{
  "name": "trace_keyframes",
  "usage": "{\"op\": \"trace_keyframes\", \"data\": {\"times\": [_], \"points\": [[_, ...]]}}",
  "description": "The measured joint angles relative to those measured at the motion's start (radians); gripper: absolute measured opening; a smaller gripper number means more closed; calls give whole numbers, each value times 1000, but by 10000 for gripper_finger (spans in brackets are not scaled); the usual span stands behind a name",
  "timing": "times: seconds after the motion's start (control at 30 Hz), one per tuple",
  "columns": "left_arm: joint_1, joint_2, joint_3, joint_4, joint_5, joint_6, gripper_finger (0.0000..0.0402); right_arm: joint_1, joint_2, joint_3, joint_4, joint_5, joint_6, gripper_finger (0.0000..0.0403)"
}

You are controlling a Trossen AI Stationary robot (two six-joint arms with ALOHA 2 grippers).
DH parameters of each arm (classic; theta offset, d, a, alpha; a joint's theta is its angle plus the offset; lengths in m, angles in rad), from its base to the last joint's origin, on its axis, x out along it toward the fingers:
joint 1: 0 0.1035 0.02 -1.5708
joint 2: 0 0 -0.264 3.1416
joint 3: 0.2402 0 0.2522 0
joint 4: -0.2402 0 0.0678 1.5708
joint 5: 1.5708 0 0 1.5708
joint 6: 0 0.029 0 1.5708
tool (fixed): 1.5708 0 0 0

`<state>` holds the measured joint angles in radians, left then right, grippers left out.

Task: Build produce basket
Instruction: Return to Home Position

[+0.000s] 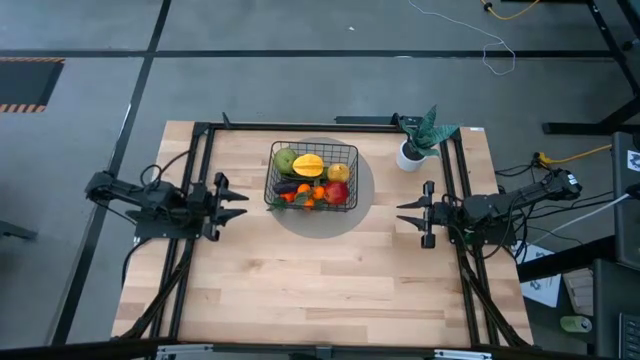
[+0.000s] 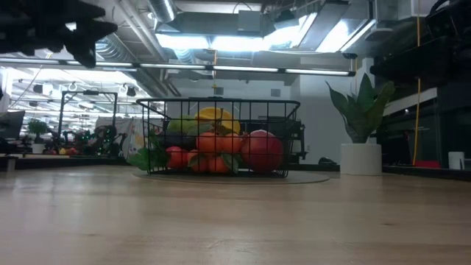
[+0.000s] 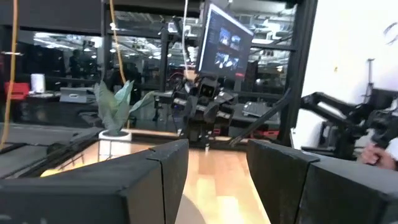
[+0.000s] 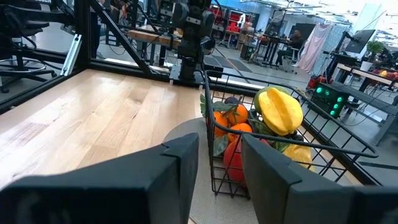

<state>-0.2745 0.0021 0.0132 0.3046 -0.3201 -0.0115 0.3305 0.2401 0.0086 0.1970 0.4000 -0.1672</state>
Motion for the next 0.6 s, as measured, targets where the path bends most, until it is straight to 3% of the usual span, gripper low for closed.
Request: {"op": "trace_keyframes", "data": {"times": [0.17, 0.37, 0.6], "points": [[39, 0, -6, 5, 27, -3, 153, 0, 0, 0, 0, 0, 0, 122], [98, 0, -6, -31, 186, 19, 153, 0, 0, 0, 0, 0, 0, 122], [169, 0, -6, -189, 191, -43, 153, 0, 0, 0, -5, 0, 1, 122]]}}
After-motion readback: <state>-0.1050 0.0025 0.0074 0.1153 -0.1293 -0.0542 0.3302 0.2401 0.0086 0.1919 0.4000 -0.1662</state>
